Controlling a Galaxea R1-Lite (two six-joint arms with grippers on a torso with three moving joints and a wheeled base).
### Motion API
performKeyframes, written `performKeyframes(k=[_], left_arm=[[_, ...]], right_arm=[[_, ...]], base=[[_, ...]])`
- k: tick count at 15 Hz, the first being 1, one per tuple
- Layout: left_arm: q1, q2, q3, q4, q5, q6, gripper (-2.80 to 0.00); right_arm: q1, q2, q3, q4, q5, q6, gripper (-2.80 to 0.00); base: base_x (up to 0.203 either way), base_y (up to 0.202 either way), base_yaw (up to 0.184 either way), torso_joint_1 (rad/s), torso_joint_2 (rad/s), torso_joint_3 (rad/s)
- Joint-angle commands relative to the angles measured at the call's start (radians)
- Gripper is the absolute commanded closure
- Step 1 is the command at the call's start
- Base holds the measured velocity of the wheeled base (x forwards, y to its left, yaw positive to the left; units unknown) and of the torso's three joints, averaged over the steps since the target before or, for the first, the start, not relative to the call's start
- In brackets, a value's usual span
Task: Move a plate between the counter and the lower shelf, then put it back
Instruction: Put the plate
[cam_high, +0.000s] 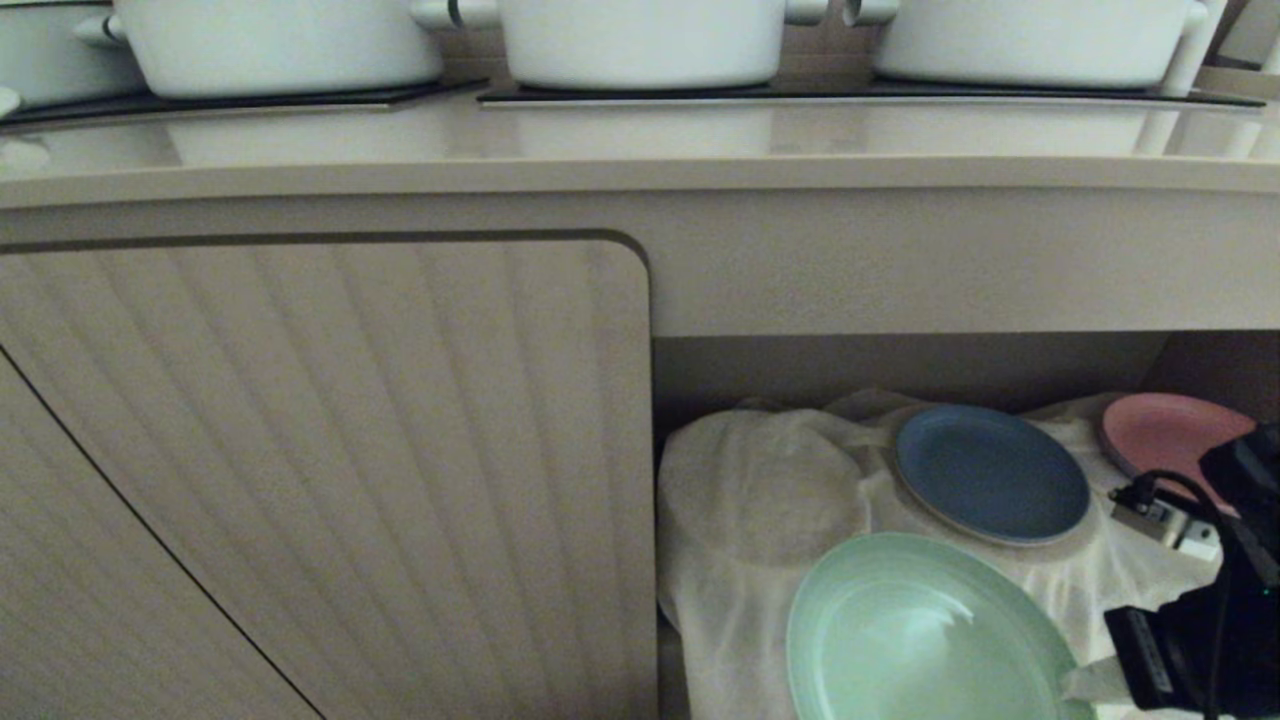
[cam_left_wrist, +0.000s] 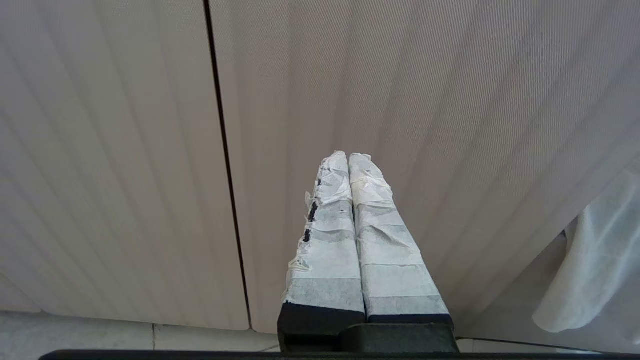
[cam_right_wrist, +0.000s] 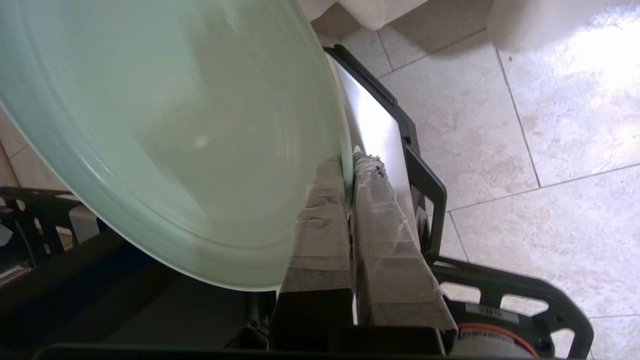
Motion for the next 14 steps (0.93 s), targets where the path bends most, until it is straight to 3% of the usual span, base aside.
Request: performKeyframes(k=[1, 8, 14], left_arm=[[0.000, 0.000, 0.001, 0.000, 0.003, -0.001, 0.00], [0.000, 0.000, 0.001, 0.000, 0.000, -0.001, 0.00], [0.000, 0.000, 0.001, 0.000, 0.000, -0.001, 0.00]], right_arm=[[0.001, -0.043, 0.023, 0.005, 0.002, 0.004, 0.00], [0.001, -0.122, 0.081, 0.036, 0.001, 0.062, 0.00], [0.001, -0.135, 0.093, 0.047, 0.002, 0.062, 0.00]], base=[[0.000, 0.000, 0.000, 0.000, 0.00, 0.000], [0.000, 0.000, 0.000, 0.000, 0.00, 0.000], [0.000, 0.000, 0.000, 0.000, 0.00, 0.000]])
